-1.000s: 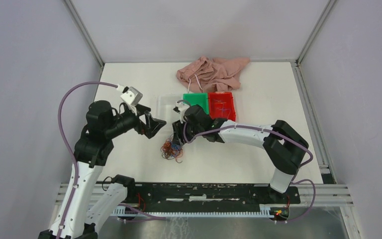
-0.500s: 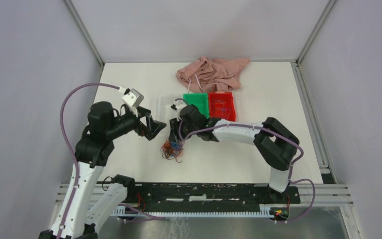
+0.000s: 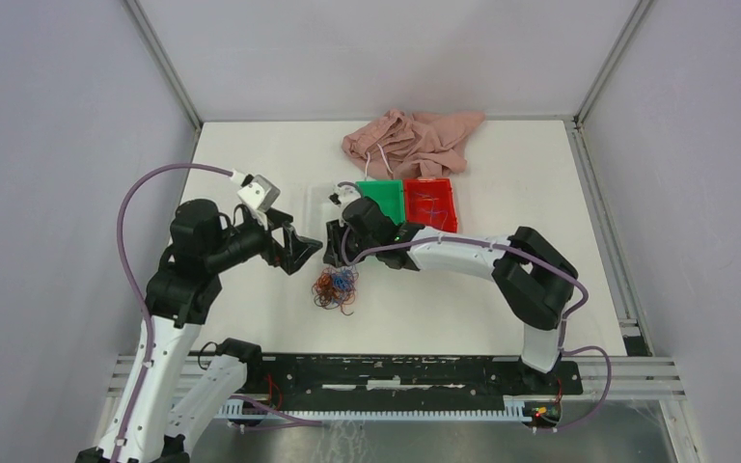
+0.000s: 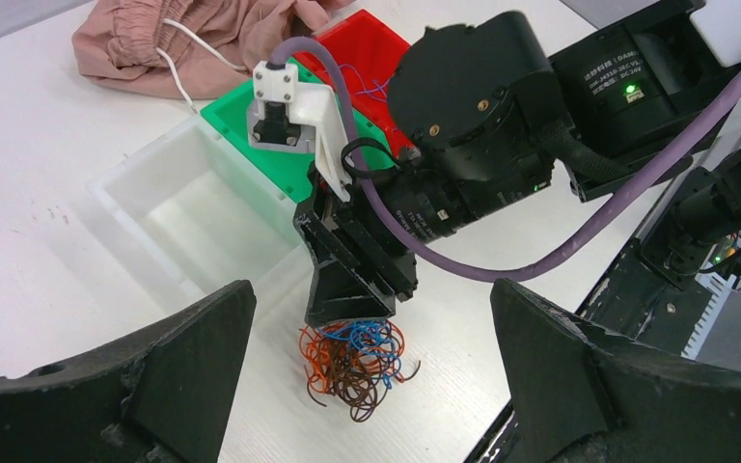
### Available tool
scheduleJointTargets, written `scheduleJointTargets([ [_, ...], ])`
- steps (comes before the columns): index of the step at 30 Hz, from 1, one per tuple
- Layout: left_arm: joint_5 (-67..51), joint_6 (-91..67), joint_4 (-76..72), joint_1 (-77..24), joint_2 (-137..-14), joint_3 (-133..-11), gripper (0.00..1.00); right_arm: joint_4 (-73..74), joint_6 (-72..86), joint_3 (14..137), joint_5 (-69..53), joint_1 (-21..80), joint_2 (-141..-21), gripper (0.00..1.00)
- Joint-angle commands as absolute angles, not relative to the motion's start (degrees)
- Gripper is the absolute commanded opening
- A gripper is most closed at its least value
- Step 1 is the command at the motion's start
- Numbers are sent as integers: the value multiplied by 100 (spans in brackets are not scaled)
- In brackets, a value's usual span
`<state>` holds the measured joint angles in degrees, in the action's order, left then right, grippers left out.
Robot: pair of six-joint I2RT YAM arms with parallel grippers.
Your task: Untangle the cables
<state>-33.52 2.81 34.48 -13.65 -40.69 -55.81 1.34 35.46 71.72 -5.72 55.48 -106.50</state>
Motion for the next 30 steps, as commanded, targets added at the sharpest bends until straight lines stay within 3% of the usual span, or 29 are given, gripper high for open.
scheduleJointTargets([
  [1,-3497,595,3389,-1375,-3985,-5606,99,506,3686,7448,181,5771,-10766,38],
  [9,-3481,590,3302,-1373,-3965,-5583,99,969,3832,7587,1589,6169,-10812,37],
  [20,-3530,589,3339,-1374,-3897,-5540,99,635,3987,8158,1420,6206,-11381,34],
  [23,-3553,594,3339,-1376,-3887,-5514,99,688,4021,8162,1511,6213,-11419,26],
  [27,-3619,662,3371,-1379,-3868,-5447,100,593,3900,8037,1464,6206,-11205,1],
  [30,-3682,804,3504,-1378,-3820,-5385,100,324,3793,7767,1328,6211,-10755,0],
])
